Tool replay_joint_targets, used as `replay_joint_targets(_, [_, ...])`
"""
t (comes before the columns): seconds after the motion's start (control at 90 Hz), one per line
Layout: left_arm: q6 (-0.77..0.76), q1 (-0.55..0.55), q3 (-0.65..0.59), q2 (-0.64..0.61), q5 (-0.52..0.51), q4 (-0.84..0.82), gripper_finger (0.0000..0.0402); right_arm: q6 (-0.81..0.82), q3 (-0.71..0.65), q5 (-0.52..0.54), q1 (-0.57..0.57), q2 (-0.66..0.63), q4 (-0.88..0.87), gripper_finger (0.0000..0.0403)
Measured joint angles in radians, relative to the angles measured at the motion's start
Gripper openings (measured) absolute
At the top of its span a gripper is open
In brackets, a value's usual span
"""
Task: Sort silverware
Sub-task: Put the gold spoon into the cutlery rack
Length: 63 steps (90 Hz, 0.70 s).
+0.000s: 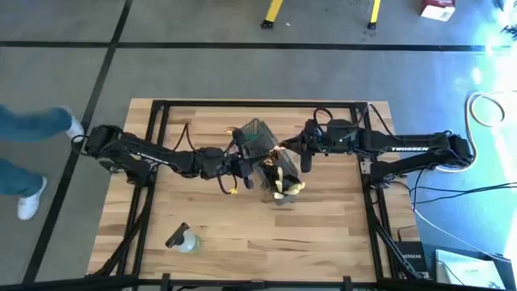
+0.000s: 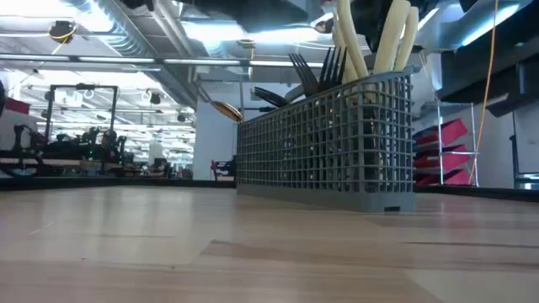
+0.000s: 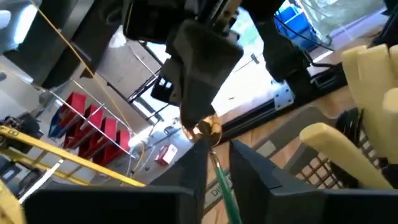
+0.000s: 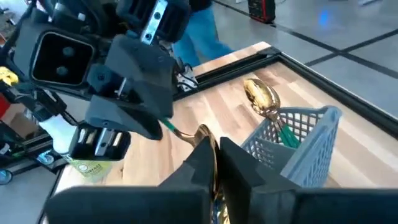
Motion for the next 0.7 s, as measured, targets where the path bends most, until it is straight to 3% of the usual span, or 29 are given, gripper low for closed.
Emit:
replay_joint_targets(0.133, [0.005, -0.019, -0.001, -0.015, 0.000, 0.123, 0.0117, -0.026, 0.001, 0.000, -0.001, -0.001, 0.019, 0.0000])
replay_joint_targets(0.267, [-0.024, -0.086, -0.001, -0.108, -0.127, 0.179, 0.0164, -0.101, 0.062, 0.001, 0.011, -0.002, -0.054, 0.0000])
replay_joint_targets(0.478, [-0.082, -0.199, -0.001, -0.254, -0.286, 0.007, 0.0197, -0.384, 0.342, 0.195, 0.103, 0.044, -0.427, 0.0000])
replay_joint_targets(0.6, [-0.240, -0.229, -0.005, -0.329, -0.299, -0.165, 0.0198, -0.560, 0.478, 0.278, 0.157, 0.145, -0.620, 0.0000])
replay_joint_targets(0.7, [-0.396, -0.233, -0.063, -0.381, -0.299, -0.263, 0.0198, -0.702, 0.560, 0.406, 0.210, 0.262, -0.763, 0.0000])
